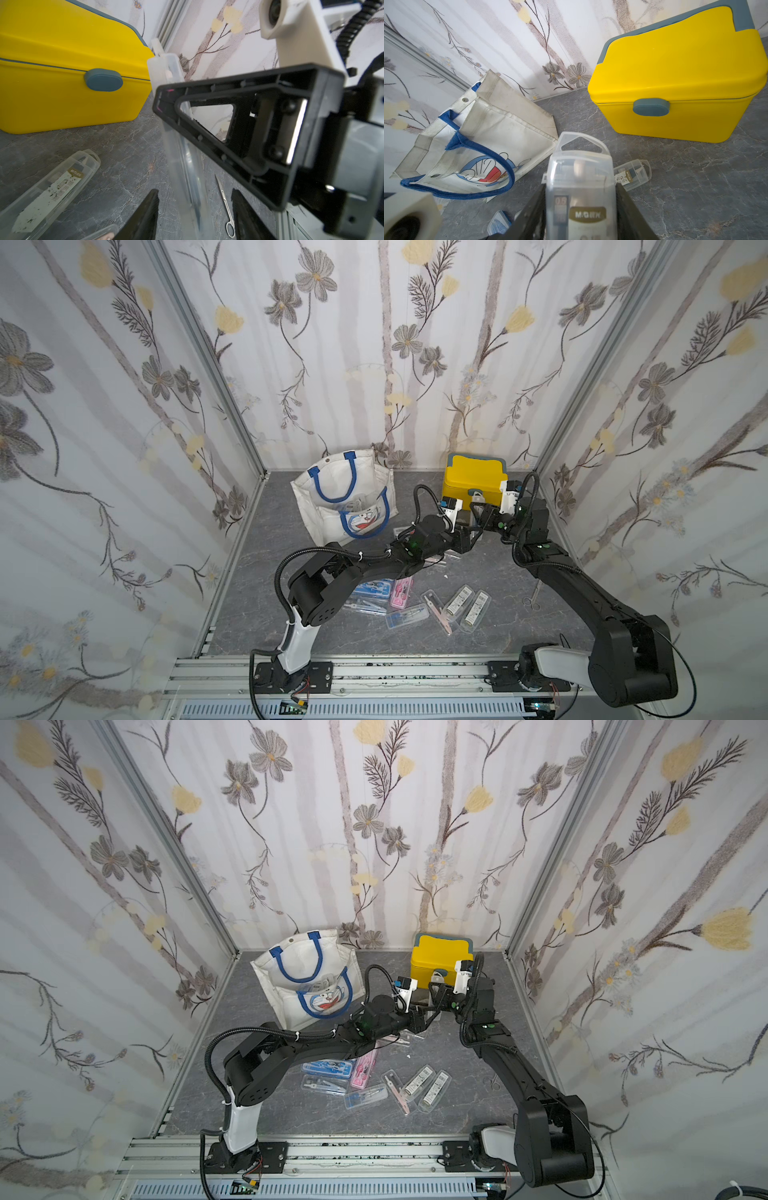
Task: Put the compass set into the canvas bag
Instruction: Pick up the compass set at the center of the board.
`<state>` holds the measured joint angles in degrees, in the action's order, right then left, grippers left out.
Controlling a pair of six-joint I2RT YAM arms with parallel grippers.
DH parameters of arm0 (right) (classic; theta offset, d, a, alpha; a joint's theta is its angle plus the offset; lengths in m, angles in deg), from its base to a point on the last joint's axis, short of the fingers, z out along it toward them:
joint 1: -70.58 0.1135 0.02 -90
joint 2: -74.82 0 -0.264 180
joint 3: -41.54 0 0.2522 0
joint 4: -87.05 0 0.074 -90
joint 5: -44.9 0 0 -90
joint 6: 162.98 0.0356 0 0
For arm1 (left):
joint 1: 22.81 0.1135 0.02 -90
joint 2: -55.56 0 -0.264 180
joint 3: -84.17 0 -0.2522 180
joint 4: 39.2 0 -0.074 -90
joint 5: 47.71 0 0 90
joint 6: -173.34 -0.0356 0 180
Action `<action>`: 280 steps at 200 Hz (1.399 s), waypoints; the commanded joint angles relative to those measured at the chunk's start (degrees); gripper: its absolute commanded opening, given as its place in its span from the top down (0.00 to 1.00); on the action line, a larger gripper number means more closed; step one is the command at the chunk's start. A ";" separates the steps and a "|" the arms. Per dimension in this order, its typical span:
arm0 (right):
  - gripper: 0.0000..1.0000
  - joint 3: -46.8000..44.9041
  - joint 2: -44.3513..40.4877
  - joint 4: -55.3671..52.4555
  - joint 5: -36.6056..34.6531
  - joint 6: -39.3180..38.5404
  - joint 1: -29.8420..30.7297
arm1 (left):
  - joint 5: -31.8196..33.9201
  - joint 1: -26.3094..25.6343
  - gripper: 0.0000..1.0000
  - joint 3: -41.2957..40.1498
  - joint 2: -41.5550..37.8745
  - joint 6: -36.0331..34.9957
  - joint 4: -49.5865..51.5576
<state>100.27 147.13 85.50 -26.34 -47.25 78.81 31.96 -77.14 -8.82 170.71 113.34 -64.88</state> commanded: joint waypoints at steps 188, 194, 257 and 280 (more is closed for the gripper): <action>0.45 -1.38 -1.55 6.17 4.95 2.29 0.03 | -1.18 -0.22 0.98 2.73 1.48 1.67 -3.90; 0.40 -1.38 -1.61 5.95 4.44 2.36 0.08 | -1.06 -0.17 0.98 2.62 1.28 1.51 -3.91; 0.00 -5.17 -6.99 4.34 -2.03 2.69 -3.21 | 5.11 0.99 0.98 1.80 -3.95 -4.97 3.20; 0.00 -7.31 -11.07 4.67 -4.72 3.18 -5.31 | 9.77 2.57 0.98 2.82 -6.94 -7.81 9.95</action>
<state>94.56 139.16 89.46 -24.43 -44.95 75.38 32.92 -76.55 -6.96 166.73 108.97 -60.12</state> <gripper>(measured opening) 0.993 0.149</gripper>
